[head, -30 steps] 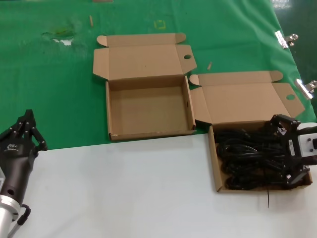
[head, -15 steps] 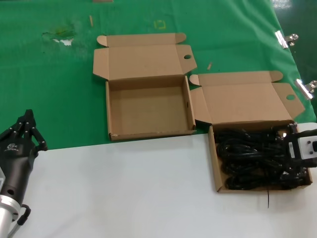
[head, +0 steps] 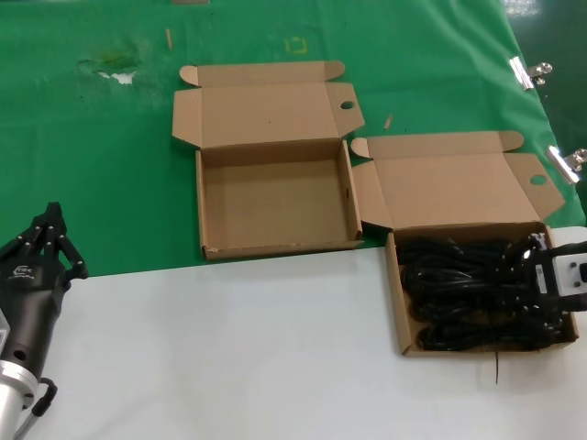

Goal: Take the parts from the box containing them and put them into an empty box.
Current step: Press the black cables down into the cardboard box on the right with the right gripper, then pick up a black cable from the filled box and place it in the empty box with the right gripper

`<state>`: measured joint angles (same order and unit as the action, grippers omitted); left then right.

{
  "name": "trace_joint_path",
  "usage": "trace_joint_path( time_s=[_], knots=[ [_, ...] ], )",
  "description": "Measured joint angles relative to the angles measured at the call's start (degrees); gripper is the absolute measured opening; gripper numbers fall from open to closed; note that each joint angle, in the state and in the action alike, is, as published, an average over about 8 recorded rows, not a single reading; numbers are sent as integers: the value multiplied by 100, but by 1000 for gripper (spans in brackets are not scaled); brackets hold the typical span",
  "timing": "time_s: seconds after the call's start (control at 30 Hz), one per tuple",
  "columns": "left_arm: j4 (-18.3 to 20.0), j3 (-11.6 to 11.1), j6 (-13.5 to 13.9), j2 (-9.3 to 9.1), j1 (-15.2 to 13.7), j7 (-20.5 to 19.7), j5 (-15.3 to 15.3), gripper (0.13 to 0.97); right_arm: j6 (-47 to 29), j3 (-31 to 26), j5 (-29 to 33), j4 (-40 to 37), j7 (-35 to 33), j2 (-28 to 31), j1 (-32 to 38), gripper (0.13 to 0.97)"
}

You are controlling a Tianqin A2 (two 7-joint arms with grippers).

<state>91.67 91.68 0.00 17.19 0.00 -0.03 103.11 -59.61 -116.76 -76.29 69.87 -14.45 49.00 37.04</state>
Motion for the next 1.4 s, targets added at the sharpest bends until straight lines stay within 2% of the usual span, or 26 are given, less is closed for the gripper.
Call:
trace_joint_path(
  time_s=[0.1, 0.37, 1.1, 1.4],
  knots=[
    [0, 0, 0, 0, 0, 0, 0, 140, -5, 4, 3, 13, 13, 10, -2, 322],
    [0, 0, 0, 0, 0, 0, 0, 140, -22, 23, 3, 111, 75, 55, -26, 204],
    [0, 0, 0, 0, 0, 0, 0, 140, -132, 138, -37, 579, 428, 171, 37, 194],
    [0, 0, 0, 0, 0, 0, 0, 140, 123, 248, -53, 698, 595, -37, 188, 194]
  ],
)
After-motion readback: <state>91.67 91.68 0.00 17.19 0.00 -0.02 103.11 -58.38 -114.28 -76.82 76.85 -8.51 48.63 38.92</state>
